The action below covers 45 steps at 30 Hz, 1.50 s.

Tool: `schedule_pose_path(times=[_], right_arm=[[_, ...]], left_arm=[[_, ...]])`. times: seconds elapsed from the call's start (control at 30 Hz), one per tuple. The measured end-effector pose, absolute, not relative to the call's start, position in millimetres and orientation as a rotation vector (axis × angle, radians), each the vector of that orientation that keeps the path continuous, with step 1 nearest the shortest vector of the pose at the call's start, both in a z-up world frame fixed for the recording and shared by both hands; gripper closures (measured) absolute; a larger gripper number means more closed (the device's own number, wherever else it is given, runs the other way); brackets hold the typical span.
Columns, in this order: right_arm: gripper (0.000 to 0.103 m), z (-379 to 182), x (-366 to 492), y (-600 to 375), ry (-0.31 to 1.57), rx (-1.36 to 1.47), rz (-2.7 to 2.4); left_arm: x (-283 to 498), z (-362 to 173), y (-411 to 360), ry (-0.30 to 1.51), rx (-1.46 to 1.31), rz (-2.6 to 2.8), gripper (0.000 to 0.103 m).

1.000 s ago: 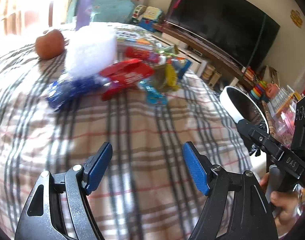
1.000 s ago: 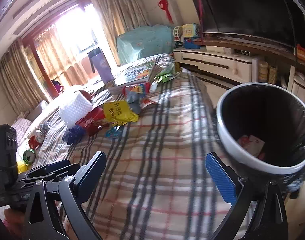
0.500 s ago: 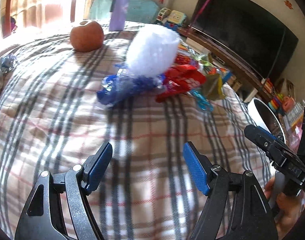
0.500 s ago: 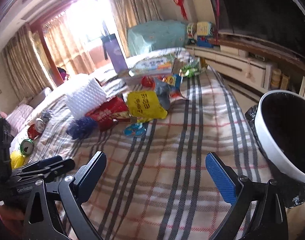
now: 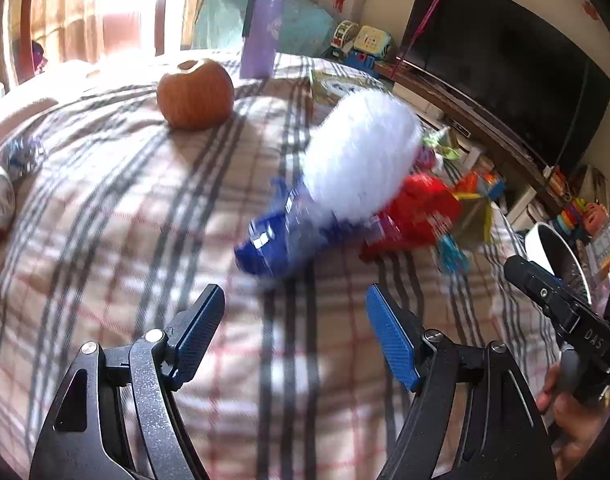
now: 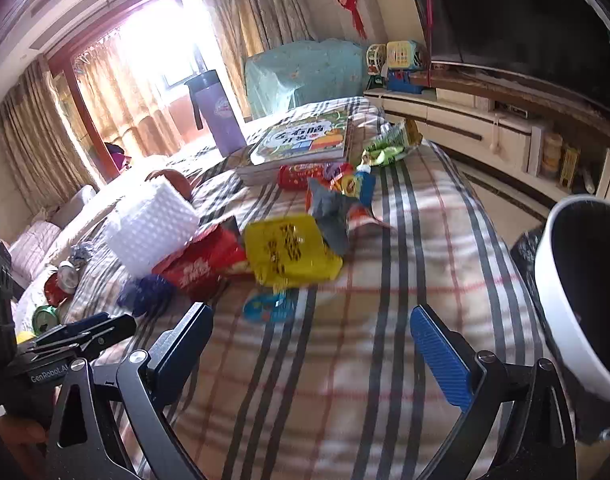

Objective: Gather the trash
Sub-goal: 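Grasp the blue plastic wrapper with left tool while right tool grasps the yellow bag, then carry the blue wrapper and yellow bag over the trash bin with both tools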

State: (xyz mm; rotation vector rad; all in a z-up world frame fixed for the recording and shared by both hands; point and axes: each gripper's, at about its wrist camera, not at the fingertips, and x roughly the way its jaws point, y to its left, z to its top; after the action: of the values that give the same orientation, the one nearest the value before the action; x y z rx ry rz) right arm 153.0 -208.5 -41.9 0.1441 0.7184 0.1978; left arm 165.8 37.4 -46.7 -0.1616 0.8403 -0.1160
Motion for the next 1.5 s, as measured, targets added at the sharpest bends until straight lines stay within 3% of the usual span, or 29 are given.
schedule_pose_path(times=[0.13, 0.23, 0.27, 0.33, 0.37, 0.47, 0.67, 1.03, 1.5], right_arm=[[0.008, -46, 168, -204, 0.726, 0.134, 0.185], [0.021, -50, 177, -204, 0.734, 0.134, 0.171], [0.031, -51, 180, -204, 0.742, 0.138, 0.172], [0.056, -54, 183, -206, 0.758, 0.157, 0.18], [0.076, -55, 183, -208, 0.762, 0.163, 0.183], [0.087, -54, 176, -214, 0.751, 0.173, 0.181], [0.089, -48, 158, -232, 0.722, 0.194, 0.183], [0.089, -26, 120, -268, 0.671, 0.222, 0.16], [0.089, -22, 92, -291, 0.649, 0.247, 0.131]], left_arm=[[180, -50, 40, 0.842, -0.14, -0.111, 0.028], [187, -52, 39, 0.831, -0.125, -0.114, 0.028], [189, -53, 39, 0.83, -0.118, -0.117, 0.029], [192, -55, 34, 0.836, -0.101, -0.131, 0.045], [194, -56, 32, 0.846, -0.094, -0.141, 0.06], [190, -56, 24, 0.85, -0.086, -0.168, 0.072], [172, -48, 5, 0.845, -0.129, -0.253, 0.084], [149, -35, -30, 0.855, -0.24, -0.441, 0.088], [126, -24, -72, 0.843, -0.185, -0.536, 0.089]])
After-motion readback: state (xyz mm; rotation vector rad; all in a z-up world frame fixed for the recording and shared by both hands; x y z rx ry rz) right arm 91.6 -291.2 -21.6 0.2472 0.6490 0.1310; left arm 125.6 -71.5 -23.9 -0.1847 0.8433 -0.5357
